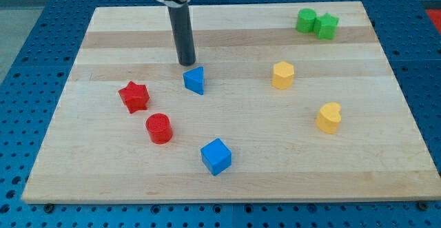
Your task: Push the yellow hexagon to the right side of the board
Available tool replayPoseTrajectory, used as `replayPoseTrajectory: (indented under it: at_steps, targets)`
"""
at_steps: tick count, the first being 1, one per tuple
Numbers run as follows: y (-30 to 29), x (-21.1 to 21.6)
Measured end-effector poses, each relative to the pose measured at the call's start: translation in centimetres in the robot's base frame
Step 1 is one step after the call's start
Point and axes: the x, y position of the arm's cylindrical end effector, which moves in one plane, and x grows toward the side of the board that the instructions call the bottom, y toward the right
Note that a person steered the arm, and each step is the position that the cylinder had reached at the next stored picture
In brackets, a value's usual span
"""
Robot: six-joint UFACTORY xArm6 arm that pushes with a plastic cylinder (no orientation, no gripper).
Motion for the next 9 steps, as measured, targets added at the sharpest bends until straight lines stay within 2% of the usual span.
replayPoseTrajectory:
  at_steps: [1,2,3,7,9]
  targets:
    - [1.8,2.7]
    - [1.9,3.4]
    - [2.8,7.1]
    - [3.4,11.6]
    - [3.5,12.3]
